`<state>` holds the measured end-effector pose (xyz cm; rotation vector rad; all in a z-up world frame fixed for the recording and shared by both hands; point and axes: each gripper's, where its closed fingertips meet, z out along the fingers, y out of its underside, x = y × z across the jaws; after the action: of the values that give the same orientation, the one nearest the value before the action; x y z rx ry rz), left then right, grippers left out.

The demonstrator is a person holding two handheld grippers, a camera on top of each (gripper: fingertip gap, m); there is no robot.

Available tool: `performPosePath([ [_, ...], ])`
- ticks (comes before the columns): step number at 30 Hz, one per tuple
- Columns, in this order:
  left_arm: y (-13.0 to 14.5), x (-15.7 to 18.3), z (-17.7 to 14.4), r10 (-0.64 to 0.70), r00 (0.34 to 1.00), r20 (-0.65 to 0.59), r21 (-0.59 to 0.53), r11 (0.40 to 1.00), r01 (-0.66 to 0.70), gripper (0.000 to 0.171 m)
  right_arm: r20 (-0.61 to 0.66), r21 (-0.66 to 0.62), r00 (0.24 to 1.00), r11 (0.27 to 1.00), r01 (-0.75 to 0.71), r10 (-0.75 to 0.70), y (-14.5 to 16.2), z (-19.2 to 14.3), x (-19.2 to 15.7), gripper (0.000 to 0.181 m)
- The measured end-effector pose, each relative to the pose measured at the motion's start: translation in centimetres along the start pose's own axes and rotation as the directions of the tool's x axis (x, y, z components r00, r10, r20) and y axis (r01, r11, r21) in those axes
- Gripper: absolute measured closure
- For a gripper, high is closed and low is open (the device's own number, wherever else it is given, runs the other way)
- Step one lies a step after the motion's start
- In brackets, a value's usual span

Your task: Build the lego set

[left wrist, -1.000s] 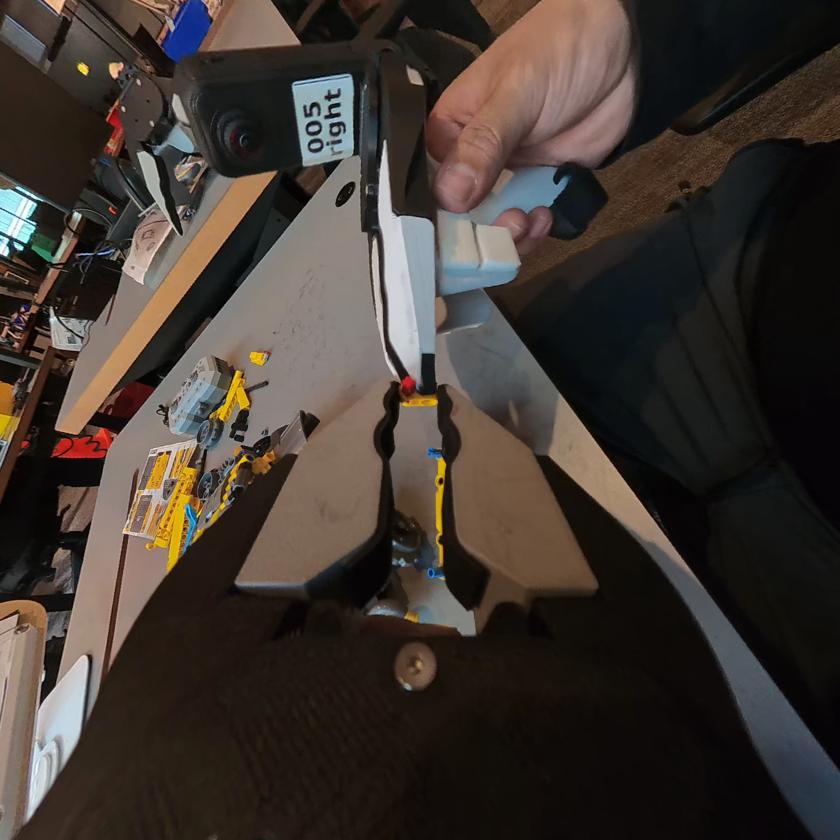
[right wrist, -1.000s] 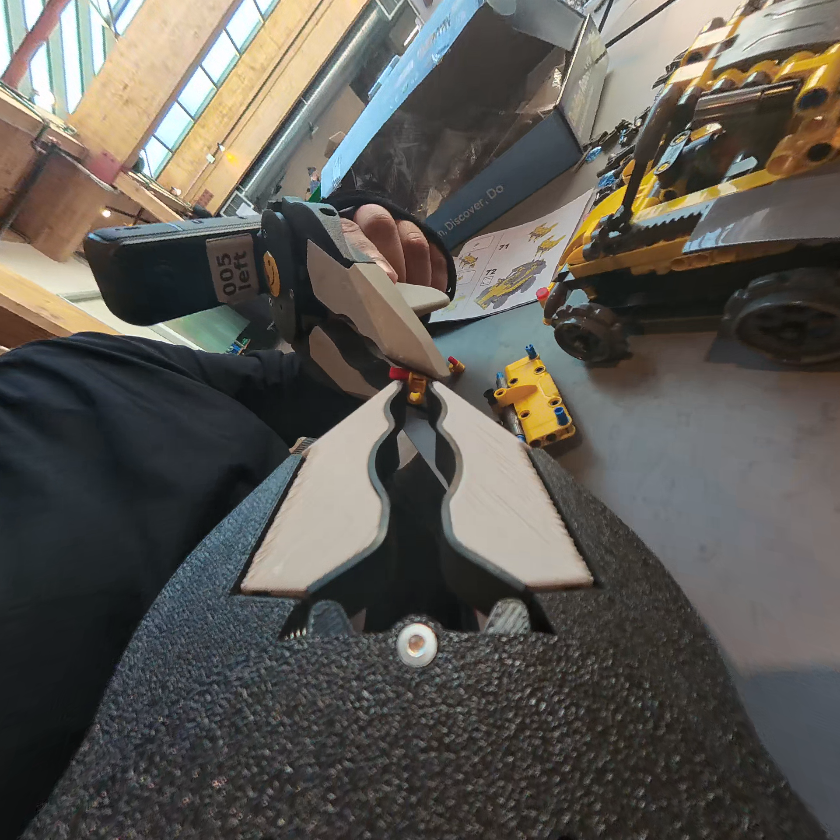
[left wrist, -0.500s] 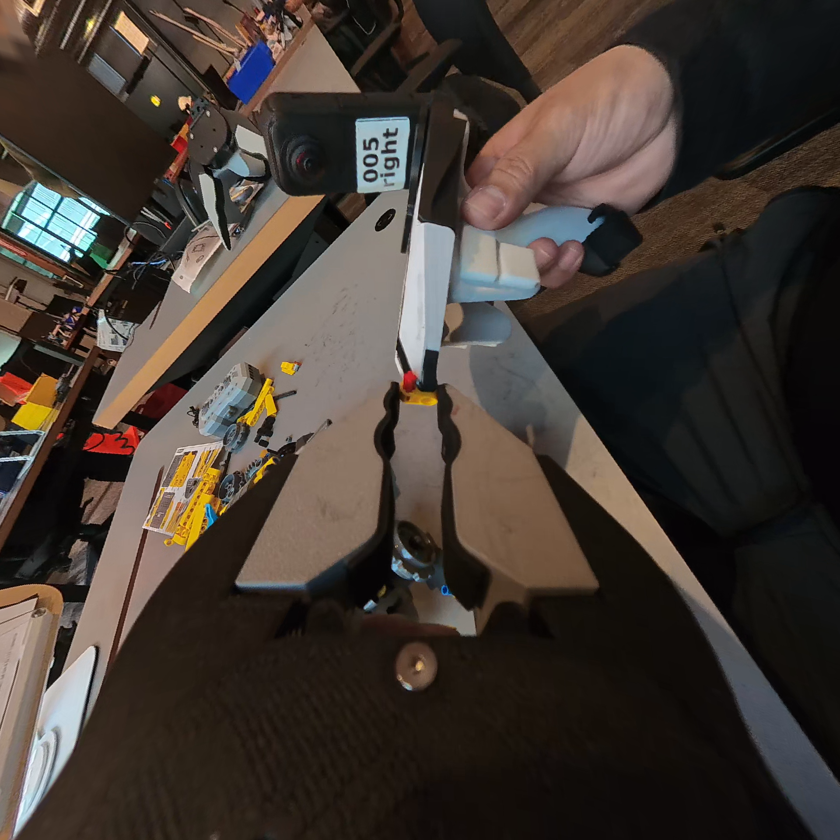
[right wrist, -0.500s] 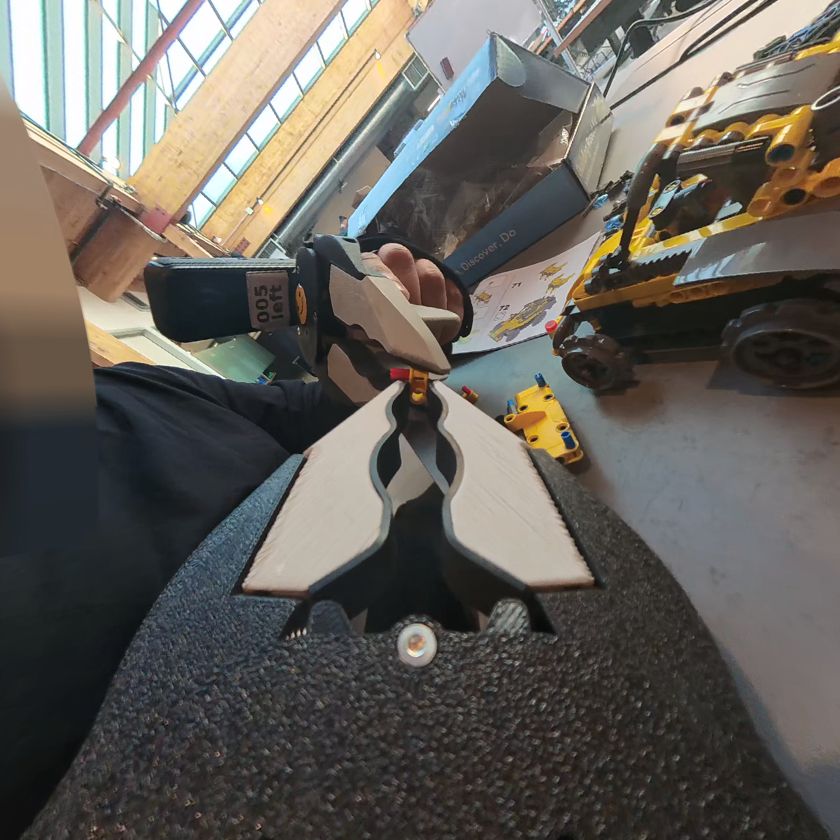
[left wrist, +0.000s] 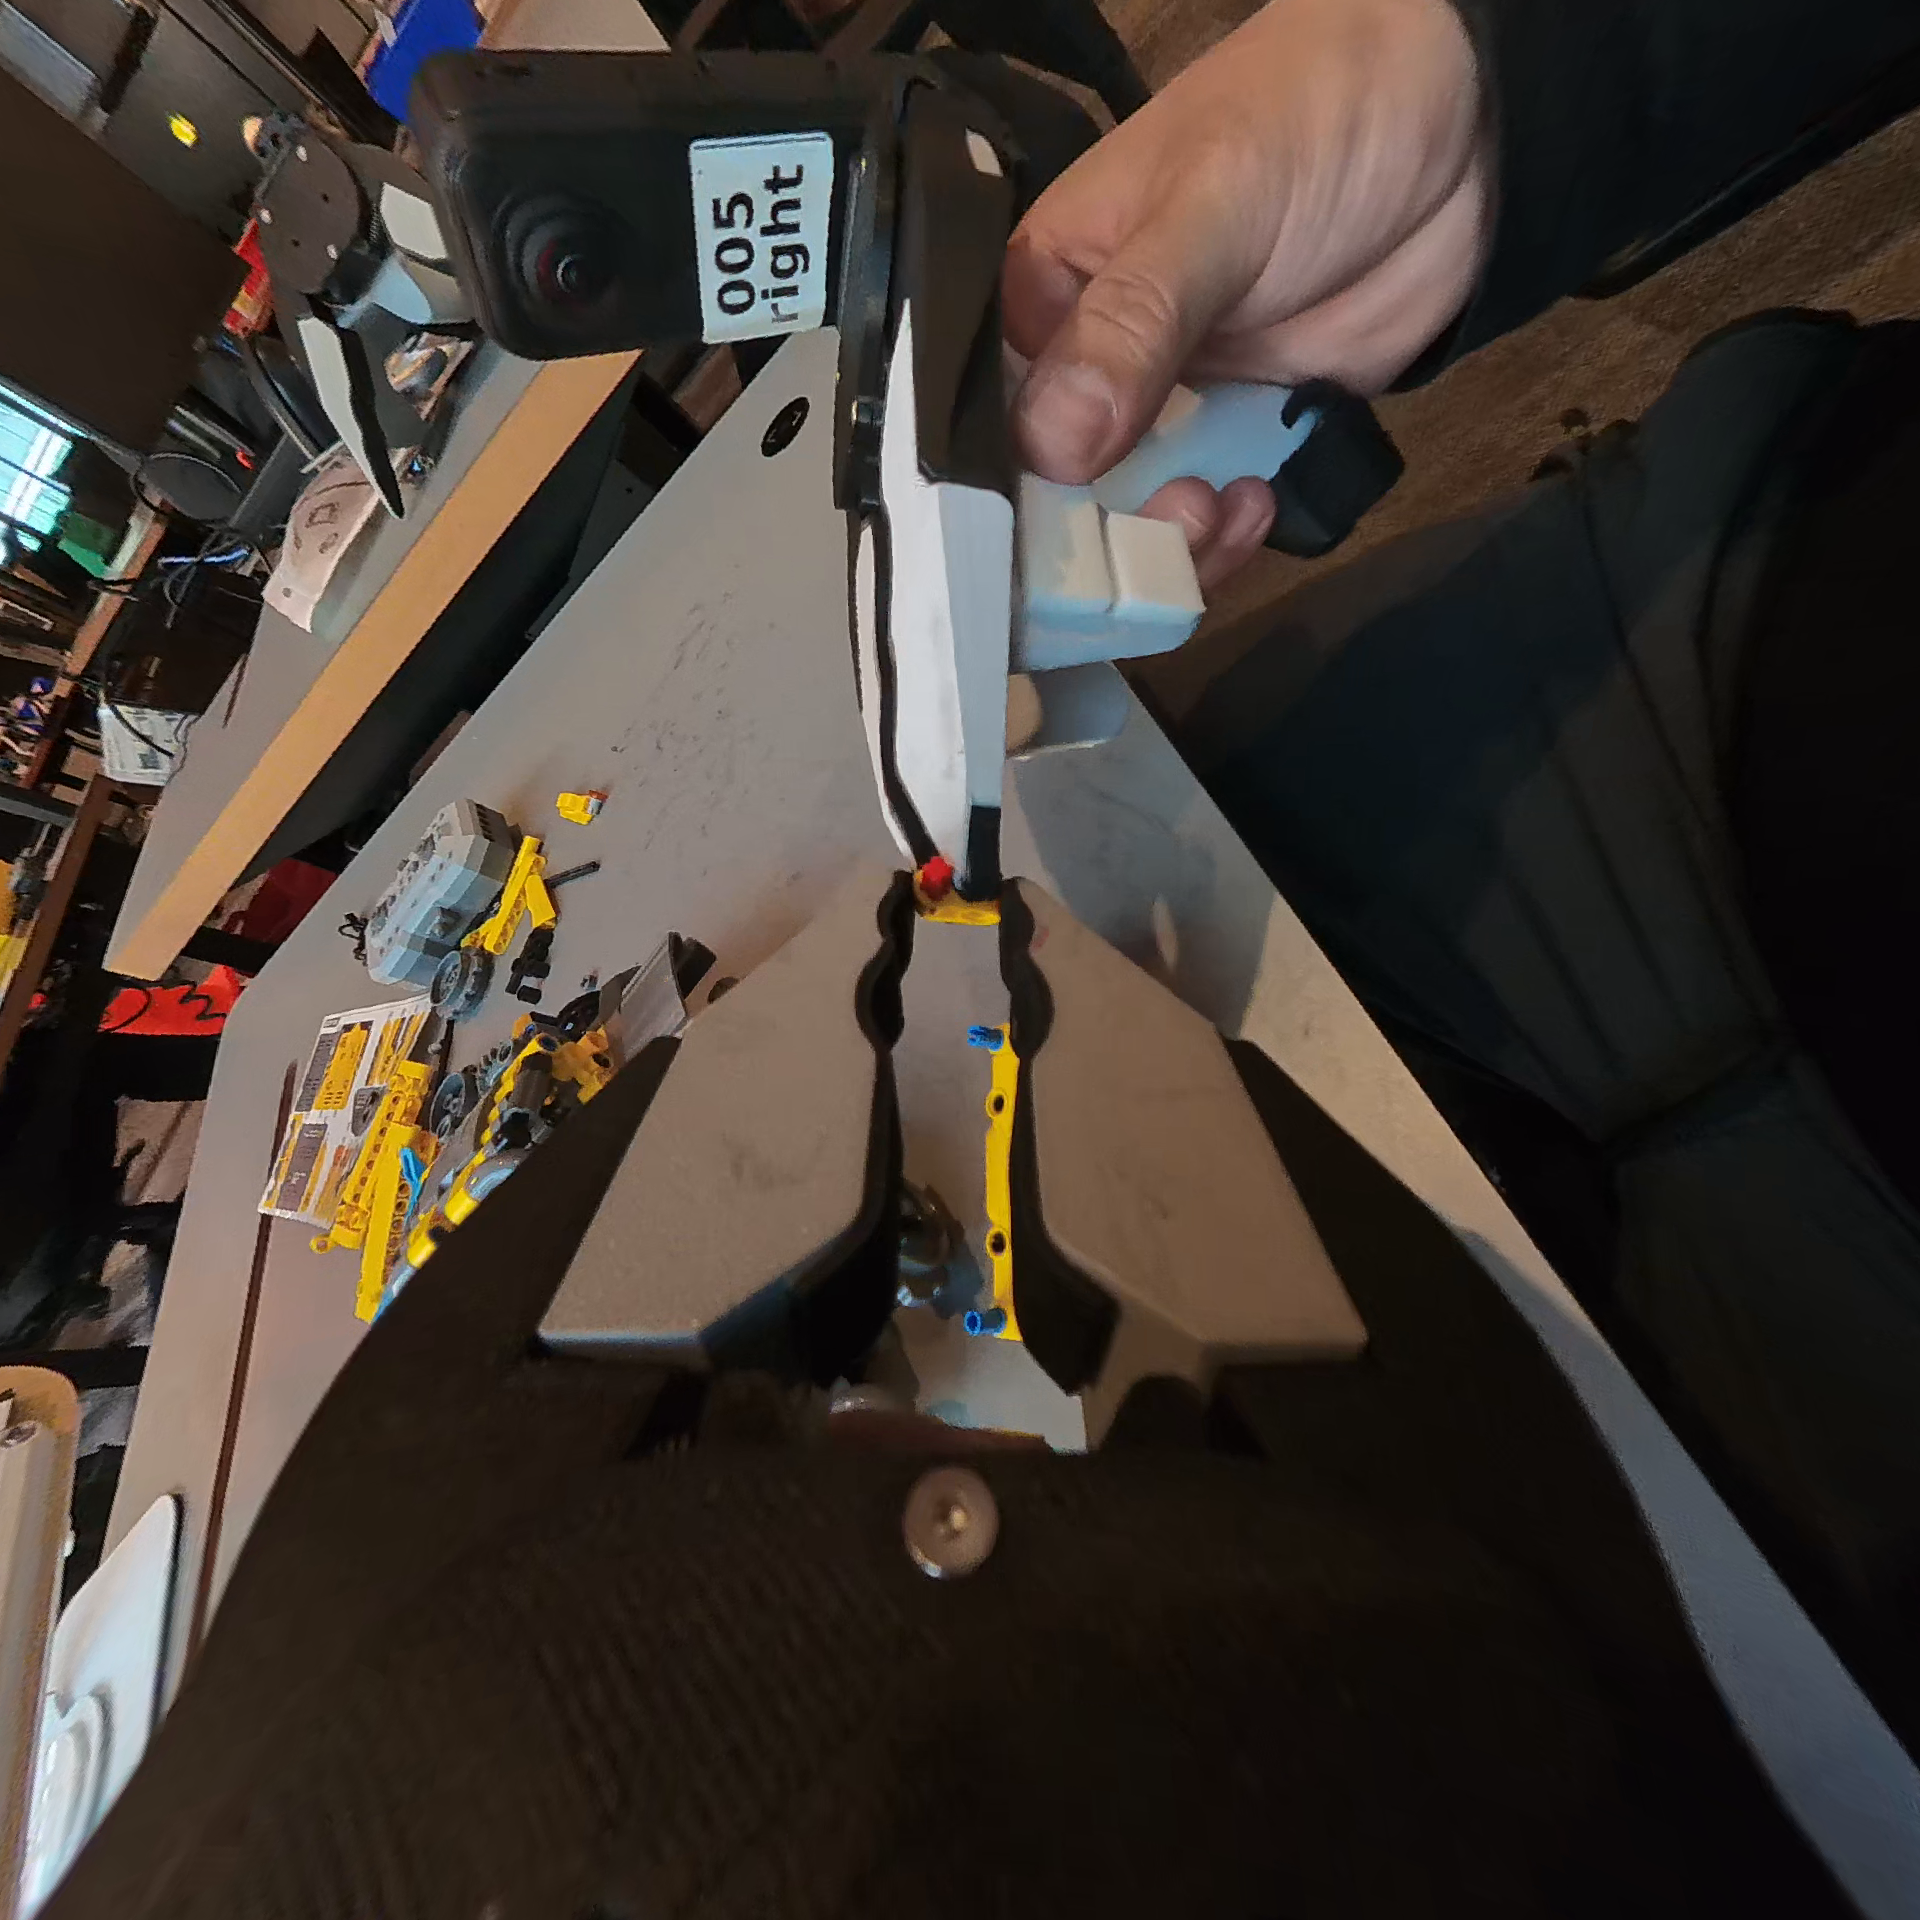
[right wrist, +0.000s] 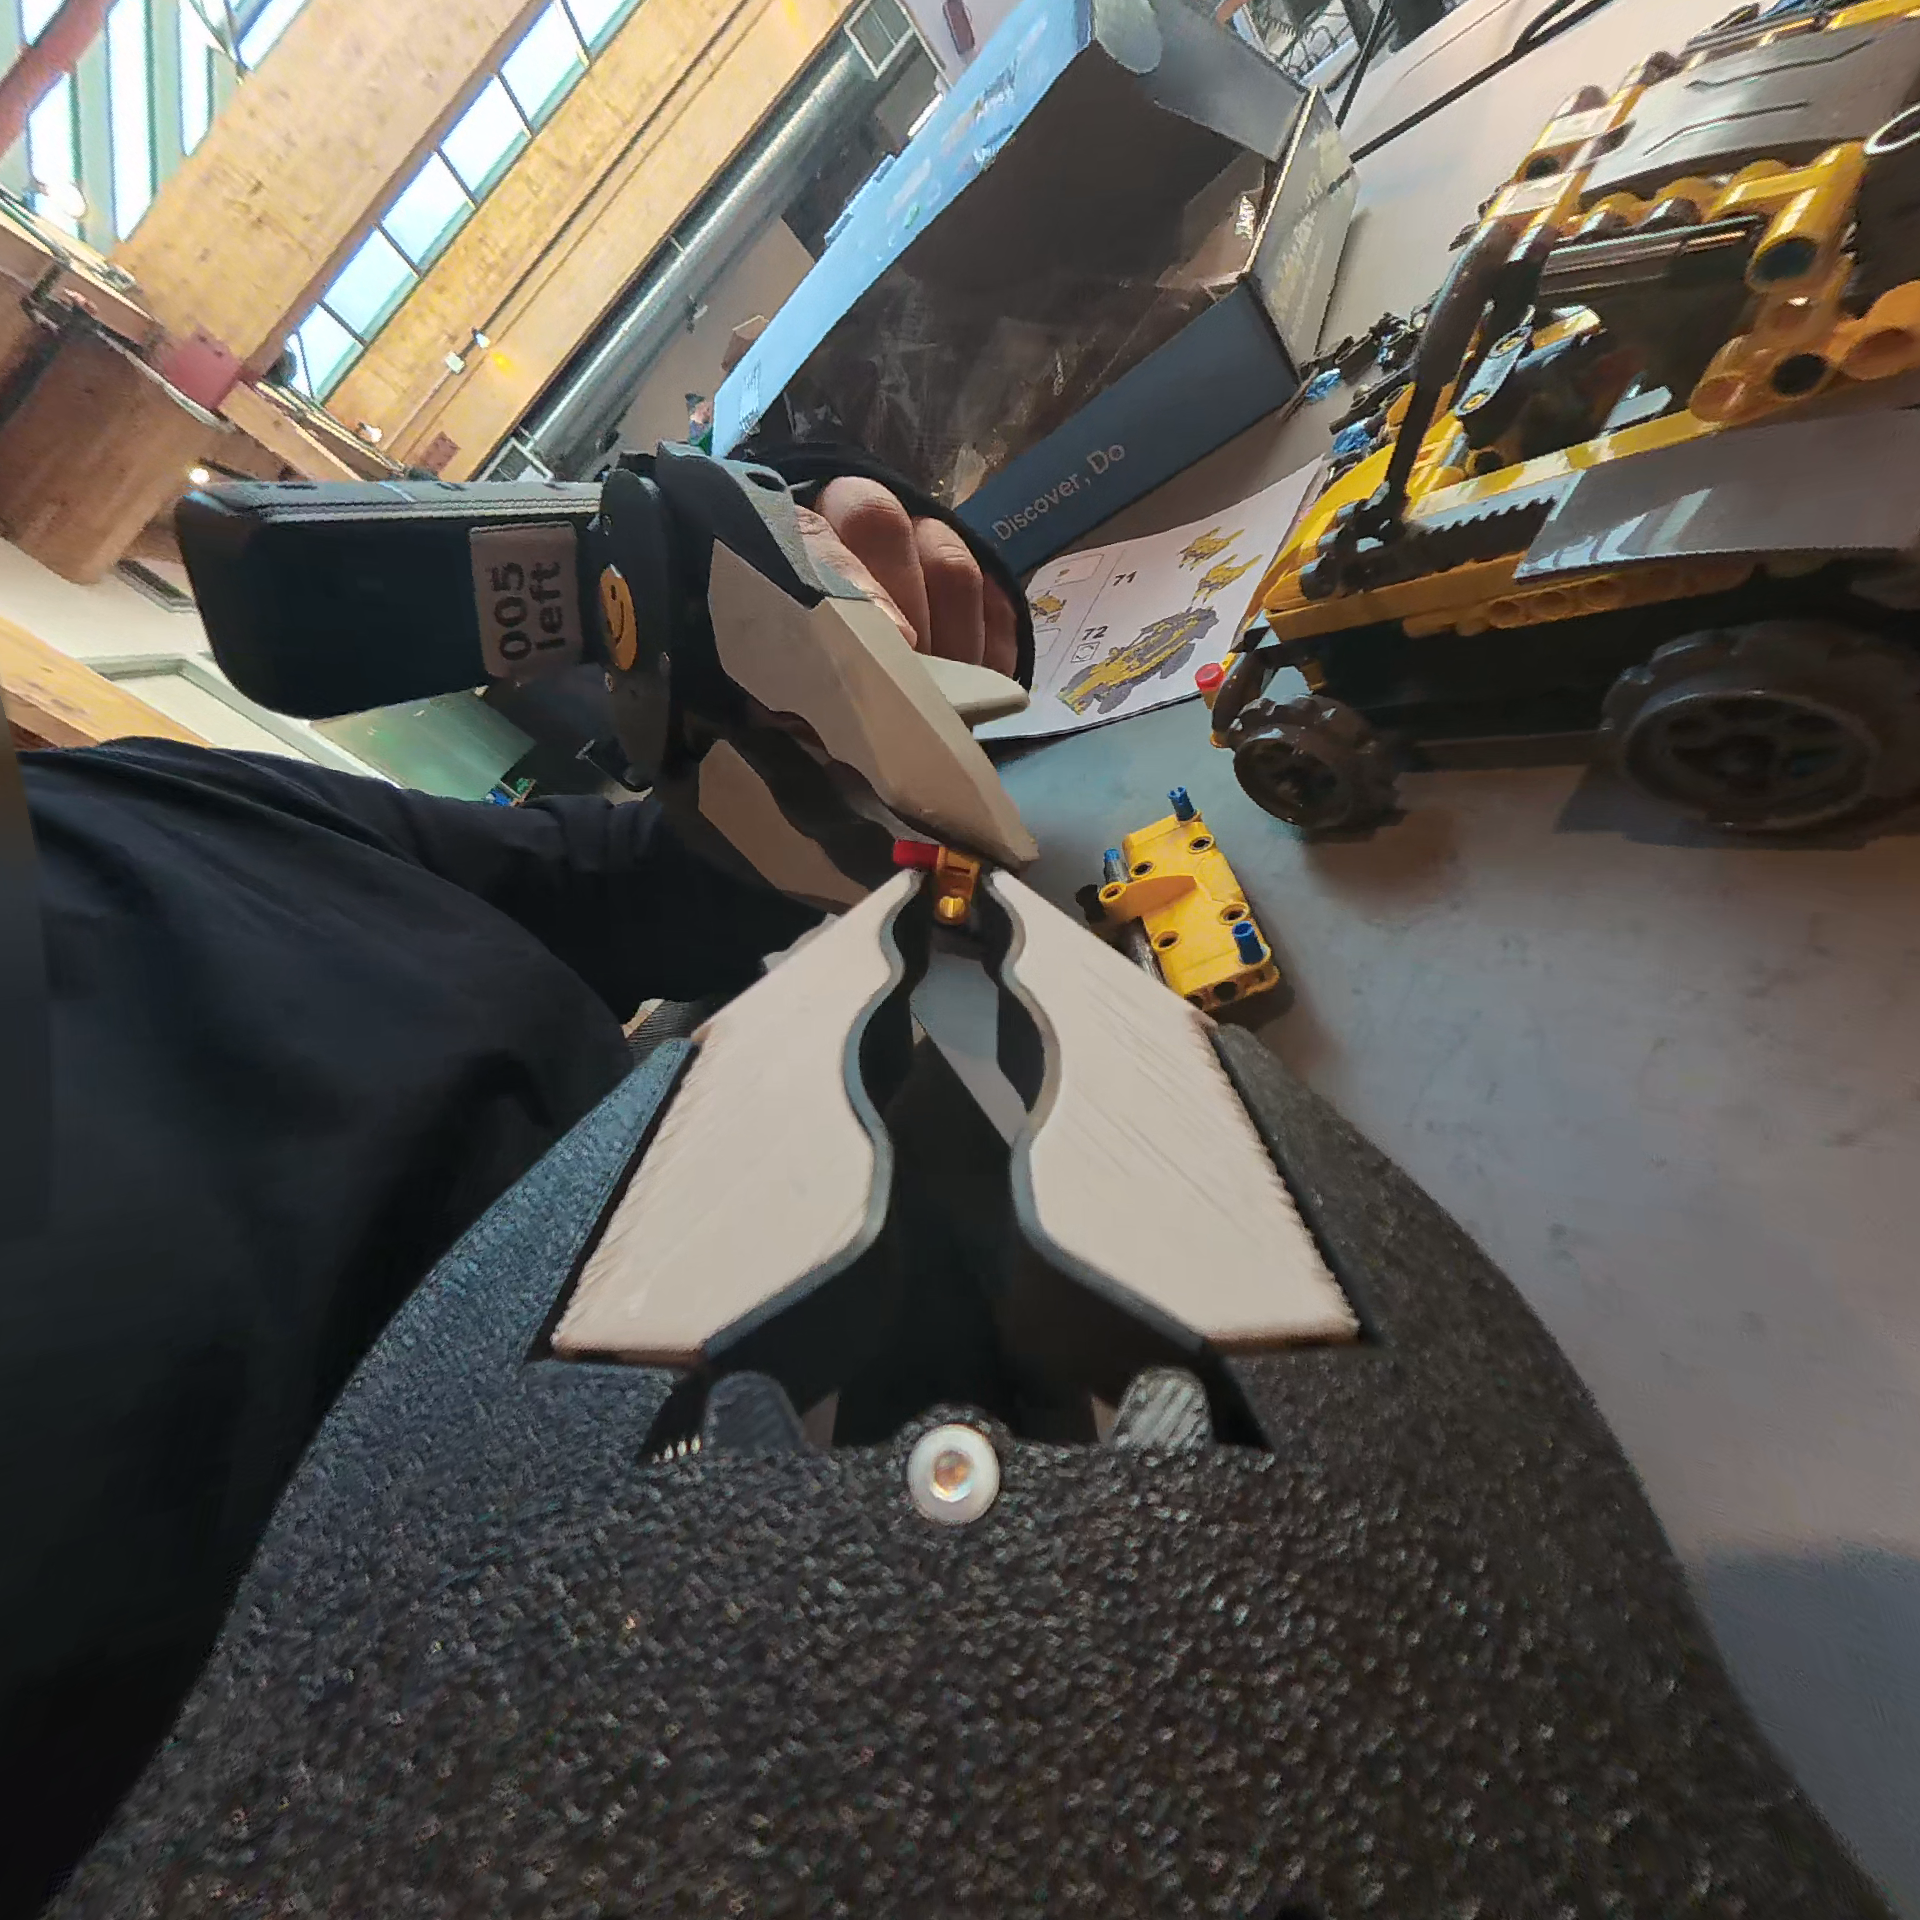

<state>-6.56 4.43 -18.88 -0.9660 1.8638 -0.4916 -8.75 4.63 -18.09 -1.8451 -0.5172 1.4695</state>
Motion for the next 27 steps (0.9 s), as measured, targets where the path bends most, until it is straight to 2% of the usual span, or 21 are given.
performPosePath([
  [10, 1.2, 0.1, 0.9, 0.136, 0.988, 0.066, -0.119, 0.985, -0.128, 0.159, -0.061, -0.032, 0.998, 0.999, -0.024, 0.022, 0.6, -0.1, 1.2, 0.173],
  [16, 1.5, 0.3, 1.1, 0.137, 0.988, 0.064, -0.134, 0.983, -0.128, 0.158, -0.088, -0.068, 0.996, 0.997, 0.027, -0.033, 1.0, -0.1, 1.5, 0.174],
  [18, 2.1, 0.3, 1.1, 0.087, 0.995, 0.043, -0.145, 0.986, -0.080, 0.152, -0.146, -0.077, 0.982, 0.991, 0.114, -0.124, 1.0, -0.4, 2.1, 0.174],
  [21, 3.2, 0.0, 0.4, -0.053, 0.999, -0.012, -0.157, 0.986, 0.050, 0.135, -0.162, -0.044, 0.969, 0.982, 0.182, -0.187, 0.8, -0.8, 2.2, 0.174],
  [27, 4.9, 1.1, -1.0, -0.286, 0.944, -0.167, -0.216, 0.944, 0.248, 0.112, -0.179, 0.037, 0.952, 0.965, 0.260, -0.250, 1.2, -1.8, 1.7, 0.174],
])
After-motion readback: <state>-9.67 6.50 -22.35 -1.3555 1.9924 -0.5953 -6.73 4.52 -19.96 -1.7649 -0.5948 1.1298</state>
